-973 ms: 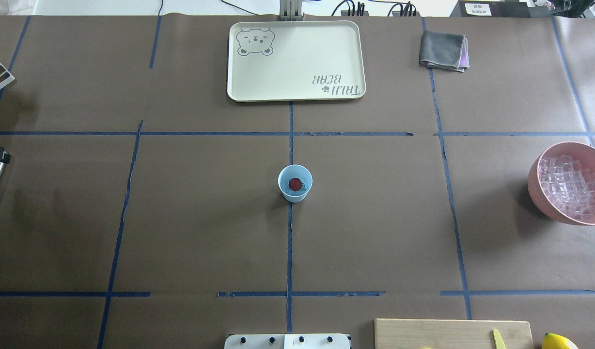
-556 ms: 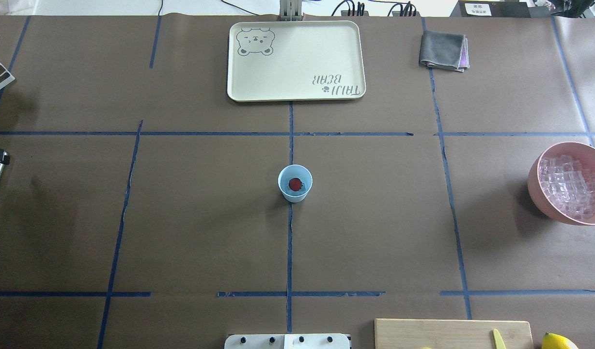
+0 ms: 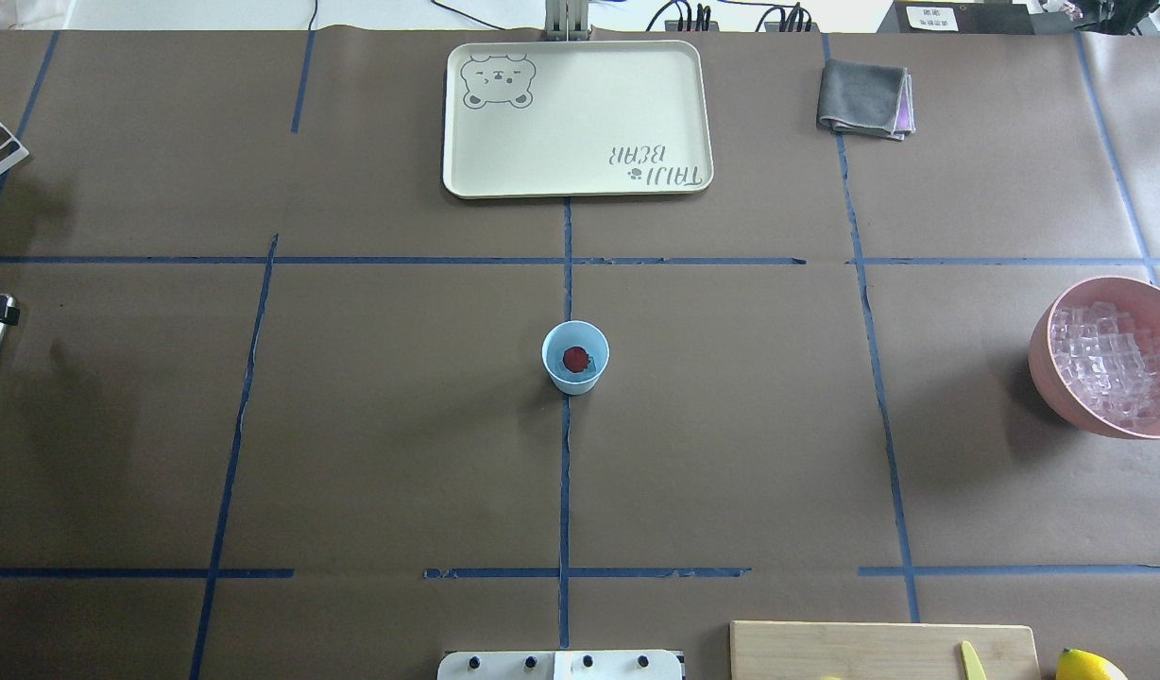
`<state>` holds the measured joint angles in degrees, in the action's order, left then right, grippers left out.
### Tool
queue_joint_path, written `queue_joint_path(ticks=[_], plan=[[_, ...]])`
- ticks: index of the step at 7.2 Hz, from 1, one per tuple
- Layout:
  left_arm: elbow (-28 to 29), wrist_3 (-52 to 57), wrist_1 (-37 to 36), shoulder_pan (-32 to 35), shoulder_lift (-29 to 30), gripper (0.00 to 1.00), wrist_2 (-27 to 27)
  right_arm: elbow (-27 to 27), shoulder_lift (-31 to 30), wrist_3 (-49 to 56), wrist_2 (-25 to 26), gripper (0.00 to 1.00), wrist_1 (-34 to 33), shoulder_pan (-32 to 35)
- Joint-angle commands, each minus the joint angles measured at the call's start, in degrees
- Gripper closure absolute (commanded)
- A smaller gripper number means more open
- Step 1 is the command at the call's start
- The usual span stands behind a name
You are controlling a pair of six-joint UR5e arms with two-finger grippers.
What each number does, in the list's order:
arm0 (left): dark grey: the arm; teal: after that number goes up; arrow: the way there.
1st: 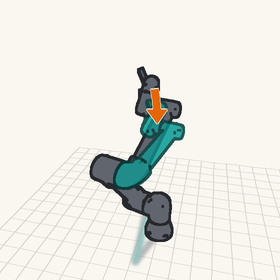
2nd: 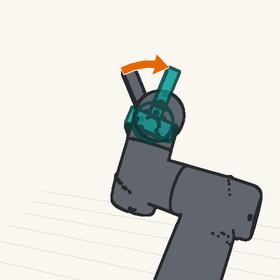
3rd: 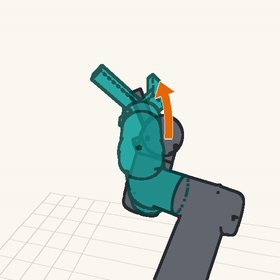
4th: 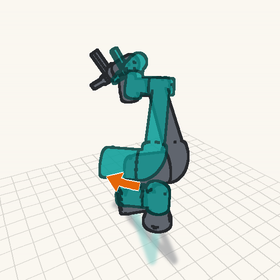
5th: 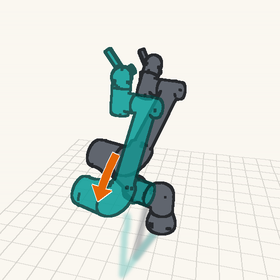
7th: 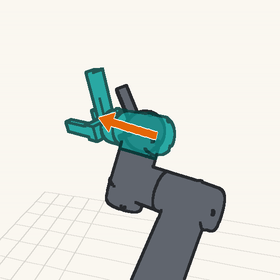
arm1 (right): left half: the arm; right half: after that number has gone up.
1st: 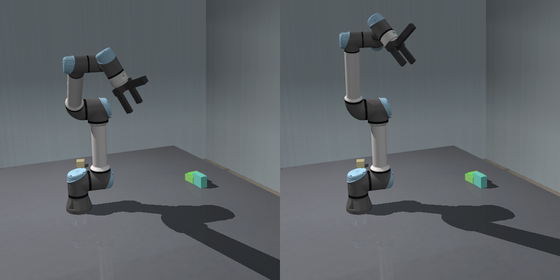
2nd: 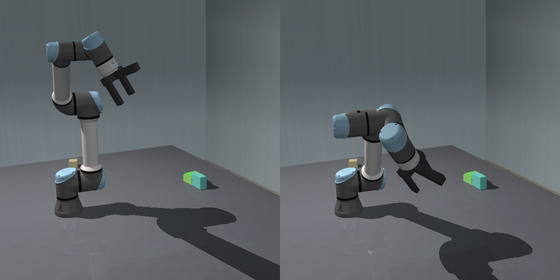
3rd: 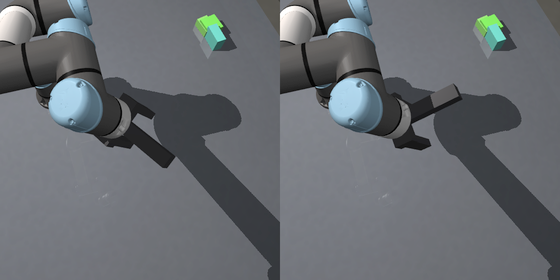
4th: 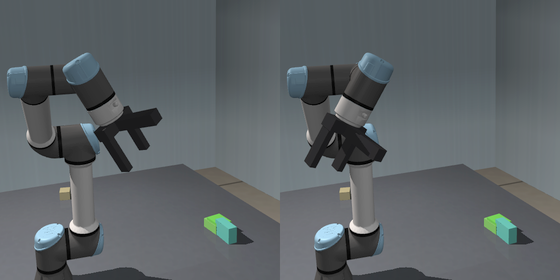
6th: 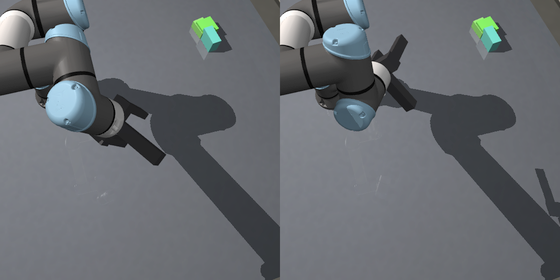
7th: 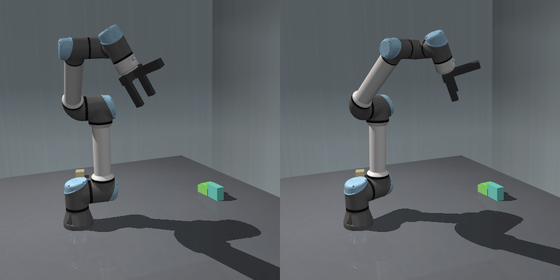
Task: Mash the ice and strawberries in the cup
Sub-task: 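Grasp the metal pestle with the left gripper and lift it upright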
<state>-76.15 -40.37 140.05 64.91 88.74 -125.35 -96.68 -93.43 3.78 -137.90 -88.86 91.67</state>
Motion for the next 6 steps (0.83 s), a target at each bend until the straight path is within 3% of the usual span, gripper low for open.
queue_joint_path(ticks=[1,6], plan=[[0.2,0.0,0.0,-1.7,0.0,0.0,0.1,0.1,0.0,0.0,0.0,0.0,0.0,0.0],[1.0,0.1,0.0,-2.2,-0.1,0.05,0.1,0.2,0.4,0.0,0.1,0.0,0.0,0.0]])
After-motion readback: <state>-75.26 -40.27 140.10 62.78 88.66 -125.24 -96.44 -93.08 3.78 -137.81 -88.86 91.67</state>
